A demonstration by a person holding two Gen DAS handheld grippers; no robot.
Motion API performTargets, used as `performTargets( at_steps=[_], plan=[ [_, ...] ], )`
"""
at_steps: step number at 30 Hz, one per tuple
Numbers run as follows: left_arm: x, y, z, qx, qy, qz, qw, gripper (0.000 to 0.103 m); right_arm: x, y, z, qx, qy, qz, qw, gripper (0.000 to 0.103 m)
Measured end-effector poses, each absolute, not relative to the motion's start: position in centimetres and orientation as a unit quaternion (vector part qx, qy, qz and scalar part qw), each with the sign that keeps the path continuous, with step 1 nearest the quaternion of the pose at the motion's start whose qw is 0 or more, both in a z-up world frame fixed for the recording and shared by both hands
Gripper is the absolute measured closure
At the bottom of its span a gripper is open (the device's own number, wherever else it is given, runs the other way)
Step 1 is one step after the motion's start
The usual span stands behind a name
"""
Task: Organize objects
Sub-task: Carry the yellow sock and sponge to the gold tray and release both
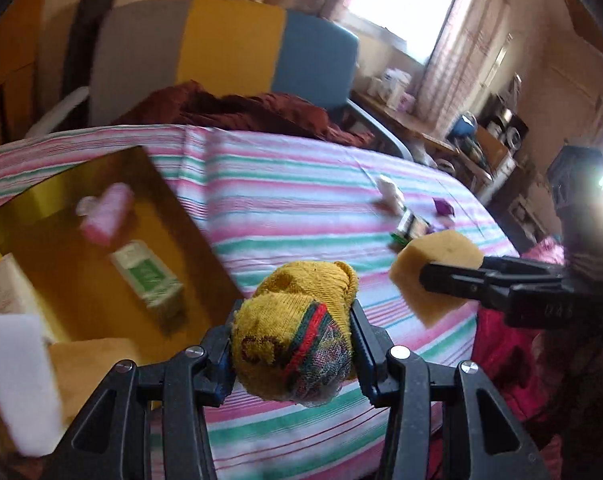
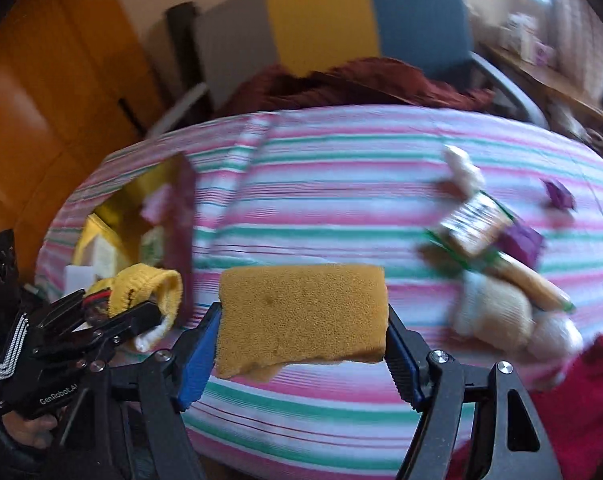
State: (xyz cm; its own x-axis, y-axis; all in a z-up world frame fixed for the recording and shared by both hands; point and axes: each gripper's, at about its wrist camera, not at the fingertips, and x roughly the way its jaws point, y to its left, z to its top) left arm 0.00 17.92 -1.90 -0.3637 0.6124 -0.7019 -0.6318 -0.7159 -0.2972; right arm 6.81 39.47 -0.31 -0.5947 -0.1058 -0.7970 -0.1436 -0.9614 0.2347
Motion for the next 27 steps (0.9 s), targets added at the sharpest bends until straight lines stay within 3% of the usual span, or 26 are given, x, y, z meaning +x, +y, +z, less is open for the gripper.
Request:
performTargets(
  at_steps=[11,20,23,25,27],
  plan=[
    [-2.3,3.3,1.6,-0.373,-0.085,0.89,0.249,0.055,2.3,29.1,1.0,-0.444,0.08,0.885,-0.118,0.028],
    [-4.1,-4.4,0.2,-0.378,-0.112,0.906,0.156,0.055,-0.5,23.7,-0.2,-0.456,0.042,0.877,-0.148,0.027],
    [-4.8,-4.6,-0.7,-0.387,-0.117,0.902,0.154,0.053,-1.2,23.2,-1.1,-0.465,0.04,0.873,-0.141,0.025],
    [-5.3,-4.5,-1.6,-0.402,-0.116,0.895,0.153,0.045,-1.6,22.8,-1.9,-0.472,0.039,0.869,-0.141,0.024],
    [-6.0,-4.2,-3.0,-0.427,-0.114,0.884,0.152,0.043,-1.8,22.7,-2.7,-0.482,0.036,0.865,-0.135,0.014]
  ],
)
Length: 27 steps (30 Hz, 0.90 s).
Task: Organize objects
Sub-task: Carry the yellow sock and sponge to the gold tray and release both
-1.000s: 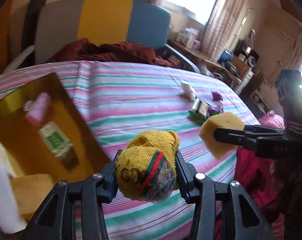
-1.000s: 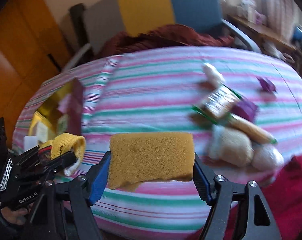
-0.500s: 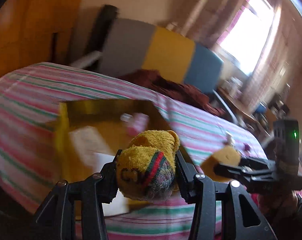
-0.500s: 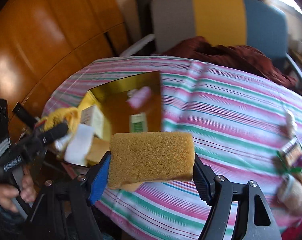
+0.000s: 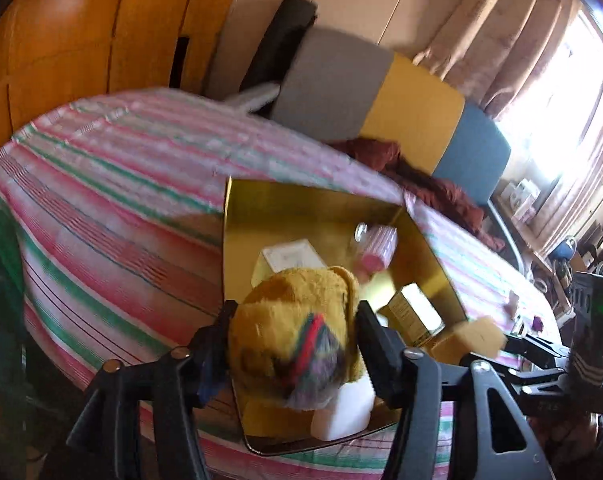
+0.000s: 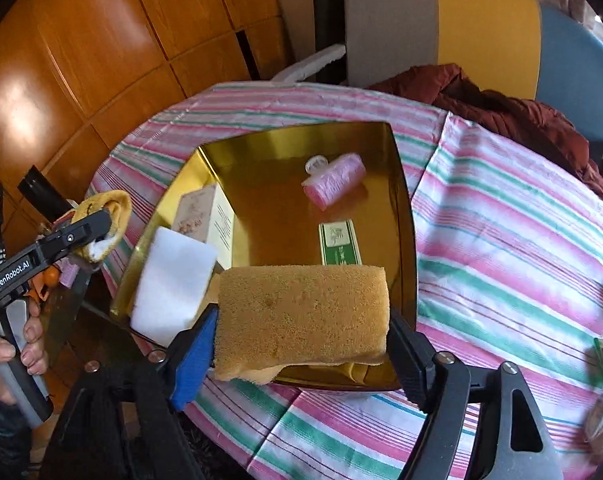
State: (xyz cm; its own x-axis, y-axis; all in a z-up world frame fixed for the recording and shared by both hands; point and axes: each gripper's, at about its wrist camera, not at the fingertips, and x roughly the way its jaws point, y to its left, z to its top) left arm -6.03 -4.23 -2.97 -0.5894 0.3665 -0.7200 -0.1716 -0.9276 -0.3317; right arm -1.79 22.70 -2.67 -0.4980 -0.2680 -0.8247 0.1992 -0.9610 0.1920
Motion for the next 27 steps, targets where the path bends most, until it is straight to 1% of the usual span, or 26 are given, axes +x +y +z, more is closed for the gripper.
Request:
performTargets(
  at_steps=[3,6,11,16,22,27],
  plan=[
    [-6.3,-4.1,-4.7,-0.457,-0.118,0.871,0.136,0.041,-1.5,22.8,-3.5,0.492,-0.039,-0.86,0.131,0.008],
    [-5.8,-4.6,-5.0,-0.457,-0.131,0.87,0.13,0.039,-1.2,23.2,-3.8,0.492,-0.05,-0.86,0.129,0.006],
    [-4.8,-6.2,-3.7,-0.426,-0.148,0.888,0.092,0.039,-0.4,24.0,-3.4,0.483,-0.064,-0.865,0.122,0.005],
    [-3.9,-6.0,-1.7,-0.394,-0.142,0.904,0.089,0.04,0.6,24.5,-2.6,0.465,-0.07,-0.876,0.107,0.0],
    [-2.6,-3.5,0.7,-0.365,-0.098,0.919,0.111,0.039,1.1,24.6,-2.0,0.451,-0.062,-0.886,0.09,0.0],
    [-1.9,-1.1,1.1,-0.359,-0.057,0.924,0.118,0.039,1.4,24.8,-2.0,0.447,-0.062,-0.889,0.081,0.0]
  ],
)
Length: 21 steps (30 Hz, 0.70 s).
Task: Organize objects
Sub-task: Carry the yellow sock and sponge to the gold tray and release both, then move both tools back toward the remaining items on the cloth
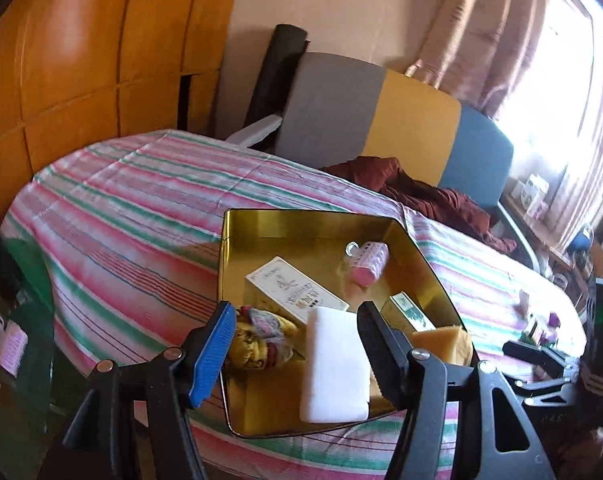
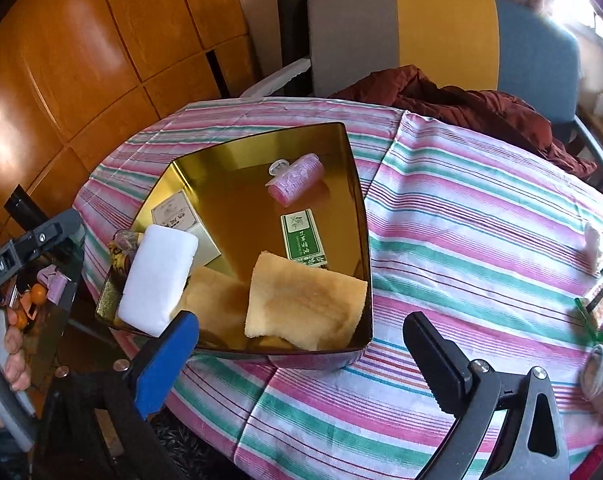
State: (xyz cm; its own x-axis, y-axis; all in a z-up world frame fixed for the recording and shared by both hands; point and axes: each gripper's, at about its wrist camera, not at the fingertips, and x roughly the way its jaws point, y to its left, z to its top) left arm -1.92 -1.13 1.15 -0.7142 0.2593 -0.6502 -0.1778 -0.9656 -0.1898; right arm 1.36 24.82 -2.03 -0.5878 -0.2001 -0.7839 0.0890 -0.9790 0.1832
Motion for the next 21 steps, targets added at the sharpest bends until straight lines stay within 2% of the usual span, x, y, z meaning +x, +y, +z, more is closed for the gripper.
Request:
performTargets(
  at_steps=[7,21],
  plan=[
    [-0.7,0.7,1.6,-0.348,-0.019,0.929,0.128,0.039,1.7,25.3,-1.5,0.434,-0.064,-0.896,0.065,0.0],
    [0.1,2.2,1.3,-0.356,0.004,0.924,0.138,0.039,2.2,24.8,-1.3,0.426,-0.05,-0.901,0.062,0.0]
  ],
)
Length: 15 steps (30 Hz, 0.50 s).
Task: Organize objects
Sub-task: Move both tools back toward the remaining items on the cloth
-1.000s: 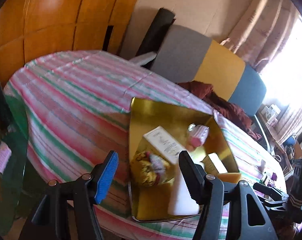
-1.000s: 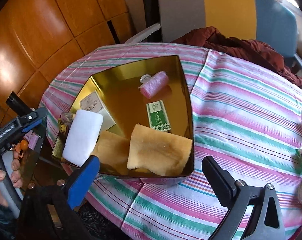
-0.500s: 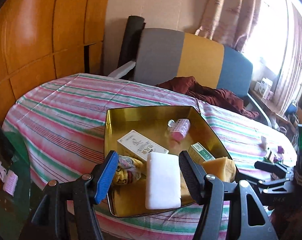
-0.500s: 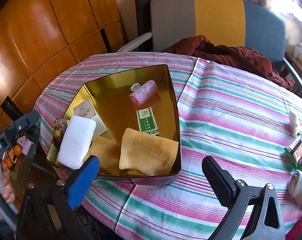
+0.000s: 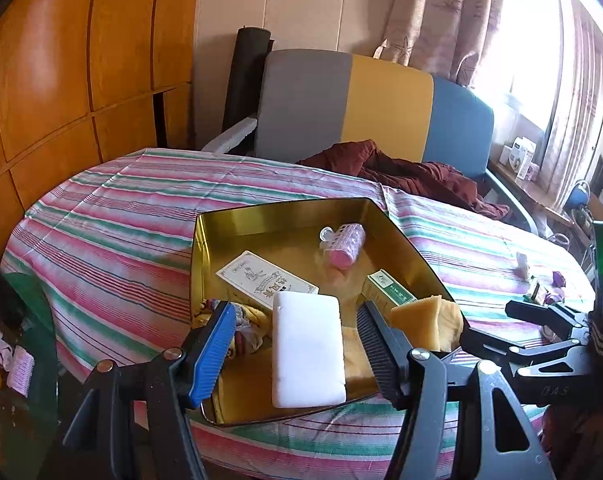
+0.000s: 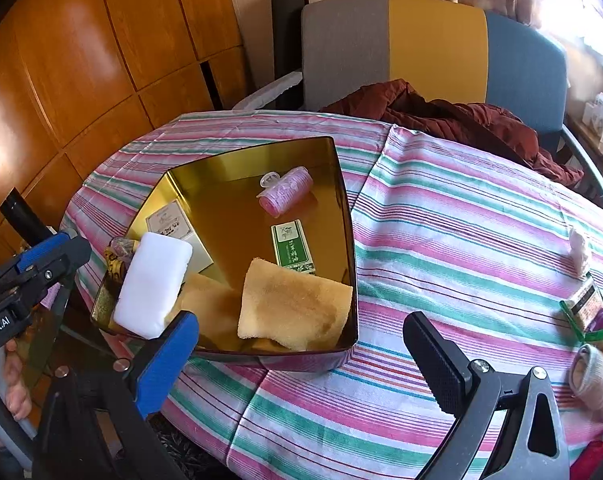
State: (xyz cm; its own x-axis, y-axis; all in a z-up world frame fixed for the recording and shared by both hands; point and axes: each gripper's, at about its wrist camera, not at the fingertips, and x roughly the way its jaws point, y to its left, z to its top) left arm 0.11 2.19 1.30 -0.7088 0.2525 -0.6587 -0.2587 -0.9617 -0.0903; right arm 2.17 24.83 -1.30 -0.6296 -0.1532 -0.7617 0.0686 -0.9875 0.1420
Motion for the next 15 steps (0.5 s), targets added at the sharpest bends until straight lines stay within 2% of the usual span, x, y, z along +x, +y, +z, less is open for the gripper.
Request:
performTargets(
  at_steps=[15],
  plan=[
    [1.2,5.0,2.6,-0.319,0.072,0.935,0.138,0.039,2.4,25.7,-1.5,0.428,-0.056,-0.901,0.05,0.0]
  ],
)
